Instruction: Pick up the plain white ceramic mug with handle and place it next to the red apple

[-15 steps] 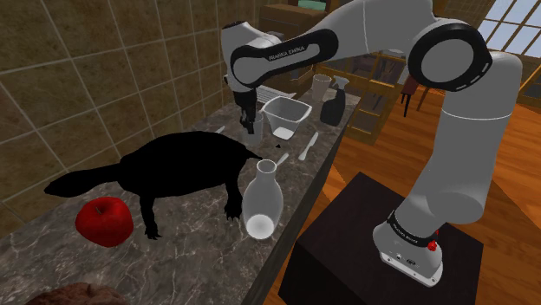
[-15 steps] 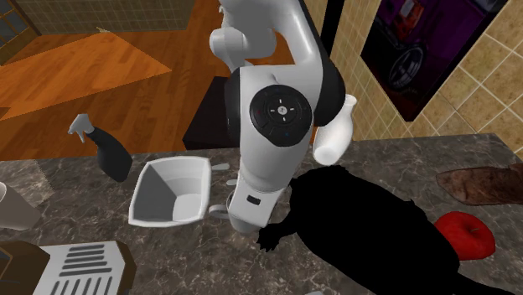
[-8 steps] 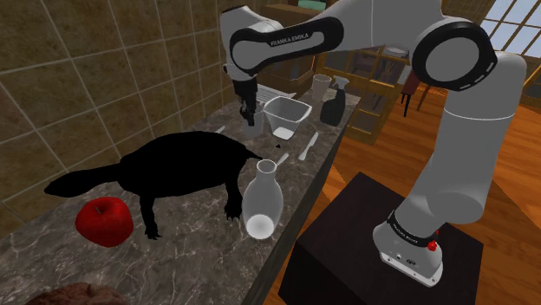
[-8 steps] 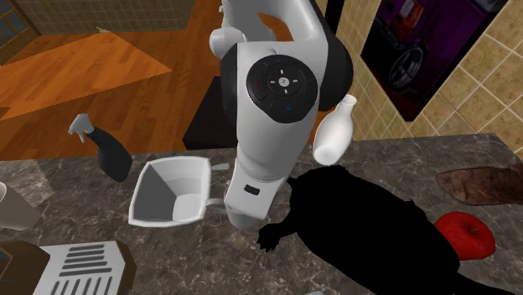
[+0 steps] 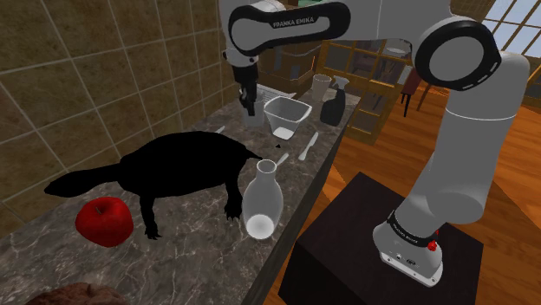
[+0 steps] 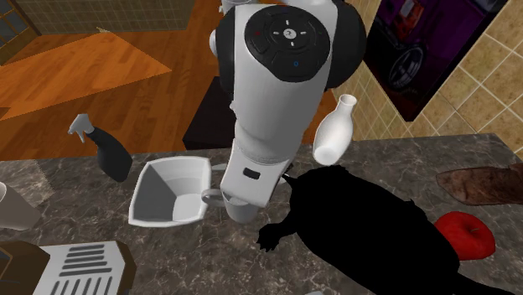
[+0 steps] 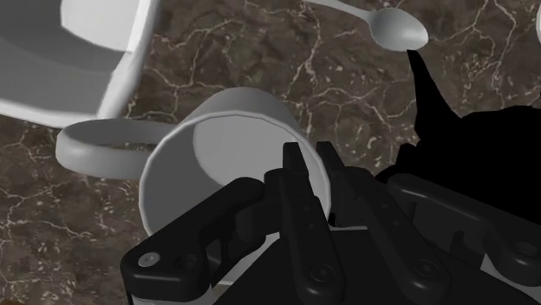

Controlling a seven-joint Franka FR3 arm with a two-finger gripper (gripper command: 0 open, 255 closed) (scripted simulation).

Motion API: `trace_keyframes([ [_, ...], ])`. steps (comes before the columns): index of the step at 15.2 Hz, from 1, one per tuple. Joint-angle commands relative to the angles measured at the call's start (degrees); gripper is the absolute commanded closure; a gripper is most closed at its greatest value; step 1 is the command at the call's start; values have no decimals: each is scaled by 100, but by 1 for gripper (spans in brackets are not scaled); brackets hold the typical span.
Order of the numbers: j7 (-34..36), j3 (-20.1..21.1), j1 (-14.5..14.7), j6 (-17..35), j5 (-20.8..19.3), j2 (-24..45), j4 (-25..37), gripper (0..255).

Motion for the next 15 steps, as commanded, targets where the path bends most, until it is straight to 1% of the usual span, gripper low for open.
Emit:
trace_keyframes([
  [1, -18, -1, 0, -162, 2, -8, 154, 255],
  [13, -77, 6, 37, -1102, -7, 90, 1194, 255],
  [15, 166, 94, 188, -1085, 15, 7, 1074, 255],
])
